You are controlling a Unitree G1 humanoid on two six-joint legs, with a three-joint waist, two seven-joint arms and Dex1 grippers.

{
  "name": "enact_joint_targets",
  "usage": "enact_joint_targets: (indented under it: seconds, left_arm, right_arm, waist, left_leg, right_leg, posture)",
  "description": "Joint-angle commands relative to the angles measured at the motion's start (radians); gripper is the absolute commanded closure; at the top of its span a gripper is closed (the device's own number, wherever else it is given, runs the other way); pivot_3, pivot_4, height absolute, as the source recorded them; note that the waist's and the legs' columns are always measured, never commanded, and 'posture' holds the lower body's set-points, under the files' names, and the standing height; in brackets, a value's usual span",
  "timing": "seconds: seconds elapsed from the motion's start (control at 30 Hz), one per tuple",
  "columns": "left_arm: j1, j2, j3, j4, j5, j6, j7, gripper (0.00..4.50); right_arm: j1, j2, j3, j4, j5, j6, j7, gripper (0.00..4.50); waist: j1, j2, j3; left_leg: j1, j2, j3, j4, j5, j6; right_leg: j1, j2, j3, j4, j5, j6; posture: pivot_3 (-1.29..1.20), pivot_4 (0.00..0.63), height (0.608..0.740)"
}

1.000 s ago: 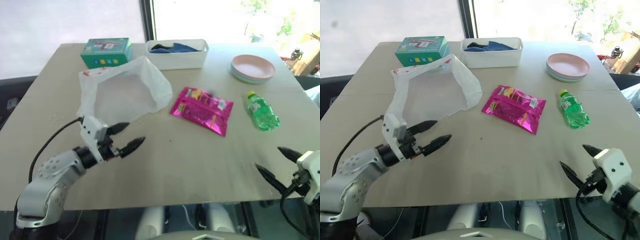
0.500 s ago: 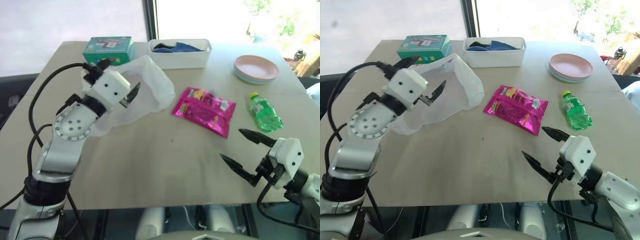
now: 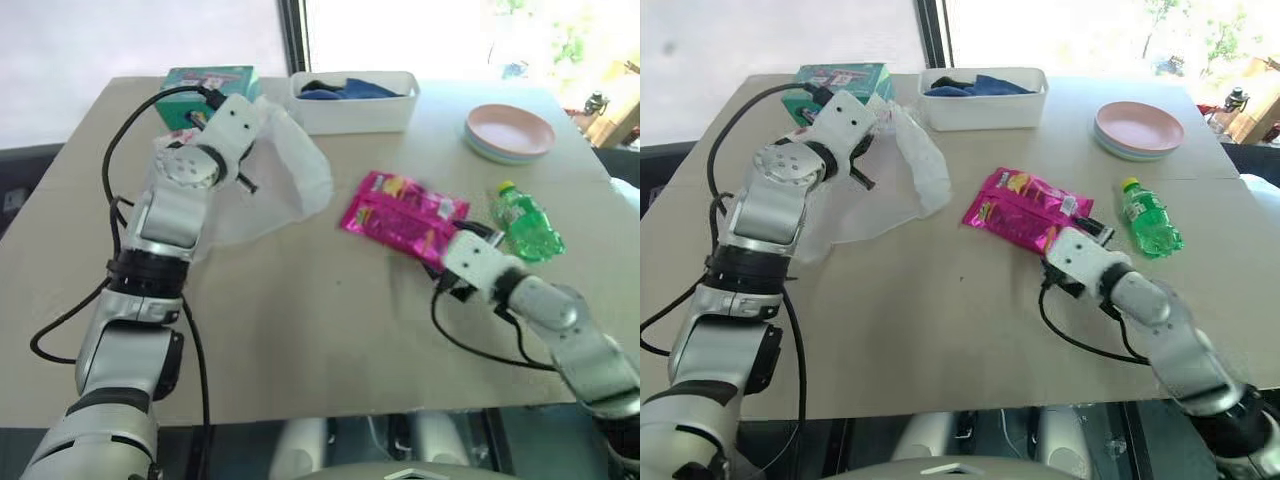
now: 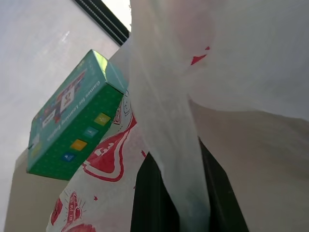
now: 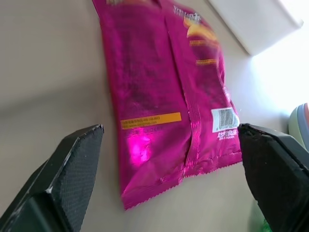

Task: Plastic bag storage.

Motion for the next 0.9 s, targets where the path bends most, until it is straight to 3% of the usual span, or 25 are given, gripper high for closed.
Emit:
enact_joint_targets:
  seconds: [0.03,0.23,0.3,0.33,0.37,0.57,0.9]
  left_arm:
    - [-0.061,0.009,0.036,-0.1,-0.006,0.077,-0.007,4.42]
    - [-0.087,0.006,0.045,-0.17,-0.007,0.185,0.0,4.42]
    - [-0.089,-0.006,0.047,-0.198,-0.017,0.239,-0.001,4.5]
    - [-0.091,-0.008,0.04,-0.212,-0.014,0.286,0.0,4.5]
    - [-0.09,-0.006,0.03,-0.224,-0.006,0.315,0.002,4.5]
    - [-0.1,-0.014,0.024,-0.249,-0.035,0.459,-0.009,4.5]
    - [-0.18,-0.045,0.104,-0.134,-0.176,0.499,-0.047,4.5]
  right_arm:
    - [-0.085,0.031,0.111,0.137,-0.185,0.009,-0.053,0.0]
    - [-0.152,0.115,0.13,0.312,-0.31,0.072,-0.12,0.0]
    - [-0.163,0.117,0.139,0.349,-0.344,0.059,-0.128,0.73]
    - [-0.166,0.121,0.139,0.362,-0.356,0.05,-0.134,1.36]
    - [-0.168,0.124,0.139,0.369,-0.366,0.042,-0.137,1.48]
    - [-0.142,0.121,0.078,0.34,-0.347,-0.039,-0.13,4.34]
    - [-0.079,0.119,-0.118,0.042,-0.158,-0.107,0.03,4.47]
  waist:
    - [-0.001,-0.001,0.001]
    - [-0.003,-0.001,0.0]
    - [0.002,-0.001,0.0]
    - [0.003,-0.001,0.0]
    - [0.004,-0.001,0.001]
    - [-0.001,-0.001,0.001]
    - [-0.002,-0.001,0.001]
  left_leg:
    - [-0.001,0.0,0.0,0.001,0.0,0.0]
    - [0.001,0.0,0.0,0.01,0.0,0.0]
    - [0.003,0.0,-0.001,0.012,0.0,0.0]
    - [0.002,0.0,-0.002,0.013,0.0,0.0]
    - [0.002,0.0,-0.002,0.014,0.0,0.0]
    - [0.001,0.0,-0.003,0.016,0.0,0.001]
    - [0.001,0.001,0.0,0.014,0.0,0.0]
  right_leg:
    - [0.0,0.0,0.0,0.001,0.0,0.0]
    - [0.001,-0.001,0.0,0.009,0.0,0.001]
    - [0.003,-0.001,0.0,0.011,-0.002,0.003]
    - [0.004,-0.001,0.0,0.011,-0.001,0.006]
    - [0.004,-0.001,0.0,0.012,-0.001,0.006]
    - [0.004,0.001,0.004,0.011,0.004,0.004]
    - [0.001,0.002,0.006,0.01,0.004,0.004]
  posture:
    - [0.0,0.15,0.74]
    - [0.0,0.15,0.74]
    - [0.0,0.15,0.74]
    - [0.0,0.15,0.74]
    - [0.0,0.15,0.74]
    - [0.0,0.15,0.74]
    - [0.0,0.15,0.74]
